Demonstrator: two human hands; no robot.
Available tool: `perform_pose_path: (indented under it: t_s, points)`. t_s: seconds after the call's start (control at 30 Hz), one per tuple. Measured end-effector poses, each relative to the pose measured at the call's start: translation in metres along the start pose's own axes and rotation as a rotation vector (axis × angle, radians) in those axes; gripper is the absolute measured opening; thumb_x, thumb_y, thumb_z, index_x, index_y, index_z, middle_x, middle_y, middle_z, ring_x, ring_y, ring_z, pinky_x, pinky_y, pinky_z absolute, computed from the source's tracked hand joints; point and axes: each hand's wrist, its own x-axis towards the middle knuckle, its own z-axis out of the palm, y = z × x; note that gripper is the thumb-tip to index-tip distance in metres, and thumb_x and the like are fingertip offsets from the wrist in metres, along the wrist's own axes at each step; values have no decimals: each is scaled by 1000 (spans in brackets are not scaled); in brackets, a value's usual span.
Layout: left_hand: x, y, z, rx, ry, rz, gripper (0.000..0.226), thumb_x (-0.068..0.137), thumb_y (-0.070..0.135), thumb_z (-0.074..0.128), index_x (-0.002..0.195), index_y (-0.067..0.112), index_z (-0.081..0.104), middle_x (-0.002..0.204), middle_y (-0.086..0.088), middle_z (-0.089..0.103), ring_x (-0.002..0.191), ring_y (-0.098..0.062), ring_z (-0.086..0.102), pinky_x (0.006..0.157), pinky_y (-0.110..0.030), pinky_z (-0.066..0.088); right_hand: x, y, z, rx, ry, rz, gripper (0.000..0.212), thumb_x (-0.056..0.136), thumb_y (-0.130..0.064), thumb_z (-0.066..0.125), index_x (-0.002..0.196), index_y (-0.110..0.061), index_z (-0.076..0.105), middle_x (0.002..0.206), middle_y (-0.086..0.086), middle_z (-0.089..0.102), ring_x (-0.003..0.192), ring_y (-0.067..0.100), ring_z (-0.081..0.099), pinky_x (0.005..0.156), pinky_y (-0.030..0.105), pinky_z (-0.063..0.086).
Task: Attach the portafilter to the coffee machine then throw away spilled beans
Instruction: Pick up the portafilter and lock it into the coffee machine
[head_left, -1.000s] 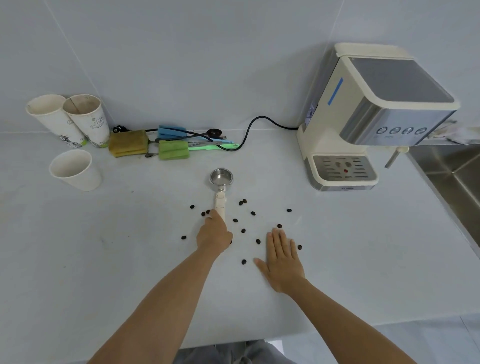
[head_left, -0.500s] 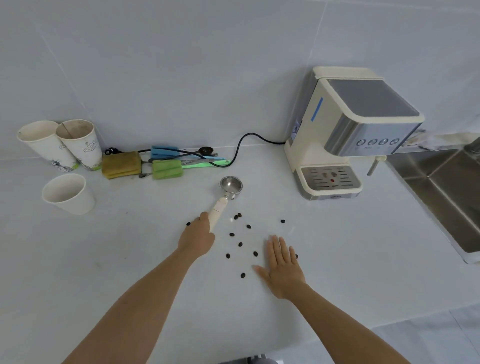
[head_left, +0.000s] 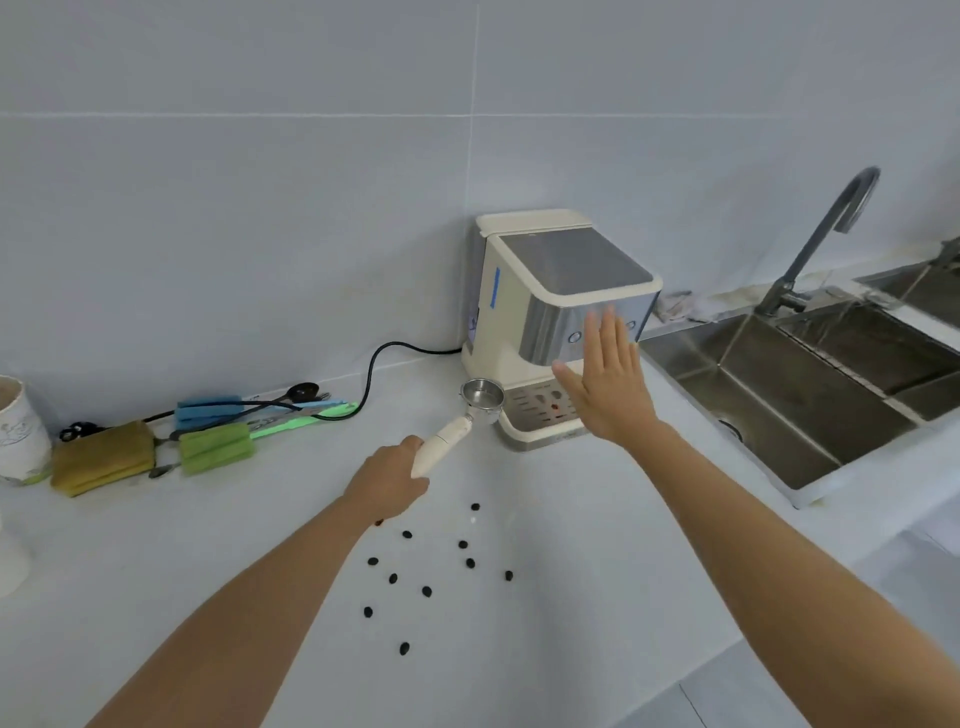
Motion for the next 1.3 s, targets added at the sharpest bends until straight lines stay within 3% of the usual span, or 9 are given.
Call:
perform_pose_path:
  t_s: [0.13,0.2,0.37,0.67,0.83,1.03,1.1,1.2,1.3]
  points:
    - [30,39,13,16,-26,16,49,87,17,53,132,10,37,117,-17,59,87,-27,56,70,-31,42,53,43,-28,-52,18,-70,70,96,-43,27,144,-9,-10,155,13,-13,142,28,-14,116,41,-5]
    - [45,58,19,12,-24,1,47,86,16,53,131,10,39,117,-17,59,92,-29,59,73,-32,44,74,61,-37,-66,-34,-131,69,96,-43,26,144,-11,-11,156,11,-12,143,25,-13,116,39,-6]
    - [74,91,25,-18,-8,-27,48,85,15,54,130,12,40,117,-15,60,85,-24,53,70,-28,40,111,90,-45,-78,-195,-284,65,97,-43,24,145,-13,-7,157,7,-3,144,21,-7,117,38,-2]
    - [98,104,14,-21,-18,-26,49,83,13,57,130,13,43,119,-13,59,85,-19,49,71,-26,37,135,103,-42,-103,-232,-476,60,95,-46,28,141,-8,23,151,7,24,141,22,15,116,41,16]
    - [112,101,10,-60,0,2,49,82,12,58,128,13,45,118,-13,61,85,-20,50,70,-26,38,138,105,-40,-130,-259,-470,81,84,-64,18,143,-8,18,154,6,19,142,21,13,117,40,15]
    - [124,92,9,-98,18,31,48,81,12,60,127,11,47,117,-13,61,88,-21,52,72,-26,39,137,104,-45,-153,-233,-474,66,93,-47,32,144,-9,15,156,6,14,143,20,9,116,32,8]
    - [128,90,8,-111,23,43,47,81,11,61,126,11,48,117,-13,61,89,-20,52,73,-26,39,137,103,-46,-166,-248,-459,71,91,-53,26,145,-10,13,156,6,13,144,20,8,116,31,7]
    - [133,88,6,-128,15,63,46,81,10,61,125,11,49,112,-12,61,86,-21,52,65,-22,40,134,100,-50,-156,-248,-455,99,67,-68,3,145,-9,15,155,7,16,143,20,10,115,30,8]
    - [136,89,4,-168,13,72,44,81,8,60,123,12,51,99,-4,57,80,-21,53,56,-18,40,133,98,-50,-155,-211,-472,105,61,-68,0,143,-7,19,154,7,21,142,20,14,113,28,10]
